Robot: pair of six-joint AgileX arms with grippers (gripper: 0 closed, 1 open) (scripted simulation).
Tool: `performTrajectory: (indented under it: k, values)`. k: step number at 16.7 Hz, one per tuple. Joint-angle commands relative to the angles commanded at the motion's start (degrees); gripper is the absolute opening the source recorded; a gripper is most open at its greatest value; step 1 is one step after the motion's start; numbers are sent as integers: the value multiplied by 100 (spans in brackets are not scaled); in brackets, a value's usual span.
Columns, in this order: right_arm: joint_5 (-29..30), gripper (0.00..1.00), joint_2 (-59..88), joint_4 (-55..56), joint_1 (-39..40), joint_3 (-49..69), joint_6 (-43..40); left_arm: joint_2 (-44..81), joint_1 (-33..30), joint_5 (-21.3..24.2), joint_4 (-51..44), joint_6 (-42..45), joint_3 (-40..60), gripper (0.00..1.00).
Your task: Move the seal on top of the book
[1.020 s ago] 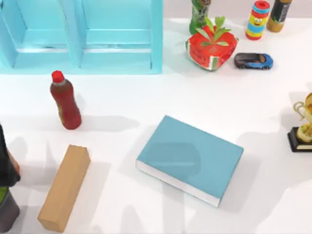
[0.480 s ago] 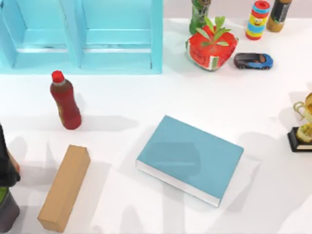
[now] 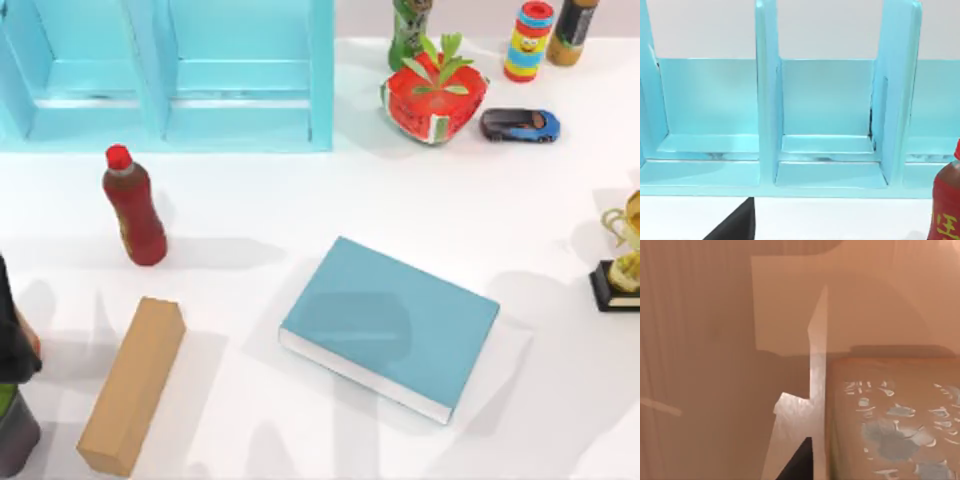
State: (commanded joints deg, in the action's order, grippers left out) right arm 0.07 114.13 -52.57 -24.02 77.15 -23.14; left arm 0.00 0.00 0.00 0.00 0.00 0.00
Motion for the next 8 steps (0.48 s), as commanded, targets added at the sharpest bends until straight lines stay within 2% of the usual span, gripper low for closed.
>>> performTrajectory:
  k: [6,8]
  values:
    - [0,2,0,0,0,0,0,0,0,0,0,0,0,100]
    - [0,0,0,0,0,0,0,0,0,0,0,0,0,100]
